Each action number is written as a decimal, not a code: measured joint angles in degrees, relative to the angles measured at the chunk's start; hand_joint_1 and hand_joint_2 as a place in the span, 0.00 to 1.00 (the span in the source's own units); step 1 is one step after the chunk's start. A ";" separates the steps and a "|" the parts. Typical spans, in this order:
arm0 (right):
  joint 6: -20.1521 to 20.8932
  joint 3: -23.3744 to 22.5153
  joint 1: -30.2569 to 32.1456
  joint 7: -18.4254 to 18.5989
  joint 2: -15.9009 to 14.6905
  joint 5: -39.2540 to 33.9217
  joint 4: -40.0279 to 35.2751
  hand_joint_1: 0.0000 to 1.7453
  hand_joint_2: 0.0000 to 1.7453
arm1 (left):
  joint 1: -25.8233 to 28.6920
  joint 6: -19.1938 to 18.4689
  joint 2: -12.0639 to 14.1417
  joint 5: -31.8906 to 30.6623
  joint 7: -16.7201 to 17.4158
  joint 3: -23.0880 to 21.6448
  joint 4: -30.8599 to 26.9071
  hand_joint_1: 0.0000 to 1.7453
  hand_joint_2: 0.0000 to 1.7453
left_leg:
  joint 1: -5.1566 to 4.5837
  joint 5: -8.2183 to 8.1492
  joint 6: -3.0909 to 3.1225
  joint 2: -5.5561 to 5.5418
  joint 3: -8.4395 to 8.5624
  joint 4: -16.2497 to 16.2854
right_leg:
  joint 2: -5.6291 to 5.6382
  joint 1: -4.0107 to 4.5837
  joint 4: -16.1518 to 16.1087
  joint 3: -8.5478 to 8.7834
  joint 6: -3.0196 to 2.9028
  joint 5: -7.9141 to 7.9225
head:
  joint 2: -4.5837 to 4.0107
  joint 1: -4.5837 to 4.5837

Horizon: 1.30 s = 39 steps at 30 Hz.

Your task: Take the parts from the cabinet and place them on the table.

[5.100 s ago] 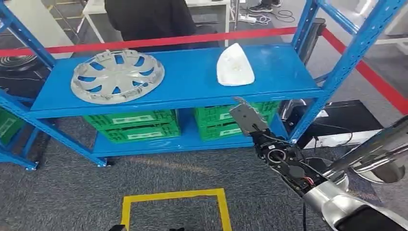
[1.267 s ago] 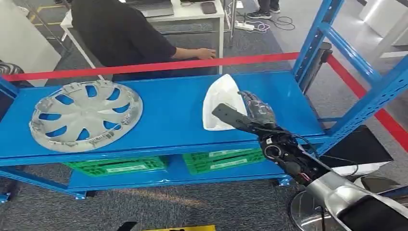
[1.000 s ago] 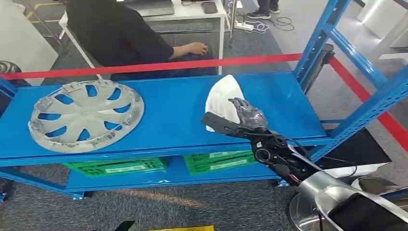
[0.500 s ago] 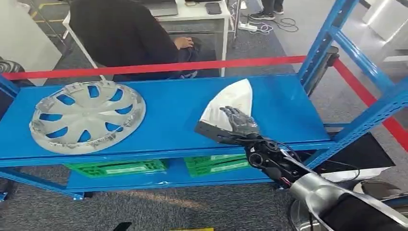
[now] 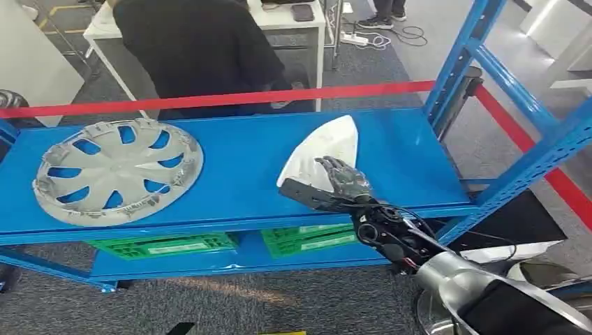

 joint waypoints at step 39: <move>0.53 -0.44 0.76 -3.56 0.83 -4.02 -2.40 0.00 1.00 | 0.55 0.00 0.04 0.87 -0.61 -0.28 0.00 0.00 0.00 | 1.11 -0.32 -1.61 -0.10 0.87 -0.42 | 0.02 -0.28 -0.23 0.53 0.16 -0.26 | 0.00 0.28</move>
